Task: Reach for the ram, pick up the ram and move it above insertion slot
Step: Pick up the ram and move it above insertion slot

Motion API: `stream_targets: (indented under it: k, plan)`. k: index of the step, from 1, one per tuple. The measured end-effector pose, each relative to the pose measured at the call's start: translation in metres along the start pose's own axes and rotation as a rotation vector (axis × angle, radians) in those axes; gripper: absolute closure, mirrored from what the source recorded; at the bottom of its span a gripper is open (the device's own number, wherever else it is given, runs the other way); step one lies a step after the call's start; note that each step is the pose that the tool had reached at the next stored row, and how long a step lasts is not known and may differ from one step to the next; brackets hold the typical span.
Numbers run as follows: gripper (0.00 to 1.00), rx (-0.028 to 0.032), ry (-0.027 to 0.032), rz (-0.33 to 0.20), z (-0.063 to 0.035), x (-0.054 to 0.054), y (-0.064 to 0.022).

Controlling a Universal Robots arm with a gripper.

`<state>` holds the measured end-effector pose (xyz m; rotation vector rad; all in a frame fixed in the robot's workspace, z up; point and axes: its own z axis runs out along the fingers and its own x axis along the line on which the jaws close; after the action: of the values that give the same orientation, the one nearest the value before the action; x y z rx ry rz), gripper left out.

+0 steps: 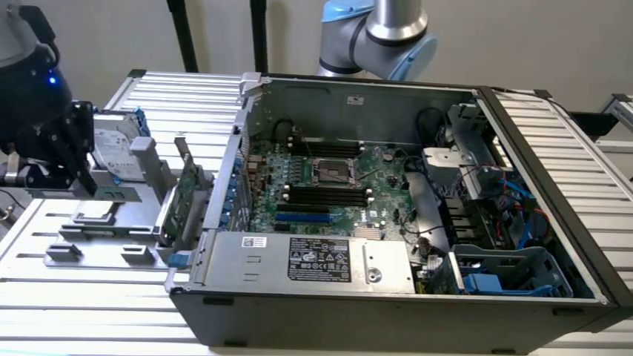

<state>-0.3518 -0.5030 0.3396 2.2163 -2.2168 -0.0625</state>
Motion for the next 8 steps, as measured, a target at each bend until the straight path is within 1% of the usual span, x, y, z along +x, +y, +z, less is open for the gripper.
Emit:
stream_targets:
  k: [8]
  plan:
    - [0.87,-0.0026,-0.0113,-0.012,-0.0371,-0.001,-0.0257]
